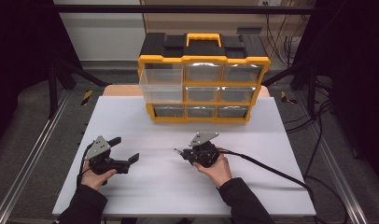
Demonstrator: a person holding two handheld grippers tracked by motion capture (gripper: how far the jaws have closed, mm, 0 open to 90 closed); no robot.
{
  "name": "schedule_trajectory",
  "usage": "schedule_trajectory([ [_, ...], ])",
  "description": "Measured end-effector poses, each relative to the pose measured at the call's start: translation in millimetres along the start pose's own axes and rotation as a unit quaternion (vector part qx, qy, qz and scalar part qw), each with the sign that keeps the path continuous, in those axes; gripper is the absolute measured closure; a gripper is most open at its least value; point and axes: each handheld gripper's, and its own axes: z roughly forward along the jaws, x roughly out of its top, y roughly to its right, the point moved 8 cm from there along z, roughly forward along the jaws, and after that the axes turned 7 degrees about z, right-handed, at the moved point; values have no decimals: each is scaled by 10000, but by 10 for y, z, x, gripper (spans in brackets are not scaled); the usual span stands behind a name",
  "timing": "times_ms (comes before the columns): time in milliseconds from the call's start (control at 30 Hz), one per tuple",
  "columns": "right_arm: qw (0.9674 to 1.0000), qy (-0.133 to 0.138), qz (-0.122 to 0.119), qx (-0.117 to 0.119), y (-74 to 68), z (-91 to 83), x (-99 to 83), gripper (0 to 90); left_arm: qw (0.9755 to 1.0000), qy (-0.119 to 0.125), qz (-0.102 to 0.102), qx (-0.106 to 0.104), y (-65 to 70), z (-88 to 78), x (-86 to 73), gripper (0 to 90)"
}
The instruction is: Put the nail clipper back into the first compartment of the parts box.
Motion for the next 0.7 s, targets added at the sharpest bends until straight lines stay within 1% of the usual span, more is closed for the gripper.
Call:
schedule_trajectory([
  [67, 10000, 29, 10, -8, 0, -14, 11, 796, 10000, -1, -3, -1, 1, 2, 0, 4],
  [133, 10000, 87, -27, -4, 6, -63, 44, 796, 10000, -2, 2, 6, 3, 3, 1, 4],
  [167, 9999, 159, 2, 0, 3, -111, 77, 796, 10000, -2, 3, 11, 3, 4, 1, 4],
  [200, 9999, 159, 2, 0, 3, -111, 77, 796, 10000, -3, 1, 10, 3, 4, 1, 4],
  [367, 9996, 289, 4, 3, 3, -216, 144, 795, 10000, -7, 4, 14, 3, 5, 0, 4],
  [433, 9993, 379, -1, -28, 17, -275, 184, 795, 10000, -4, 0, 9, 1, 3, 1, 4],
  [500, 9992, 402, 2, -38, 21, -291, 195, 796, 10000, 2, -5, 8, -1, 4, 2, 4],
  [700, 9982, 597, 33, -18, 24, -424, 282, 795, 10000, -2, -2, 2, 3, 5, 0, 4],
])
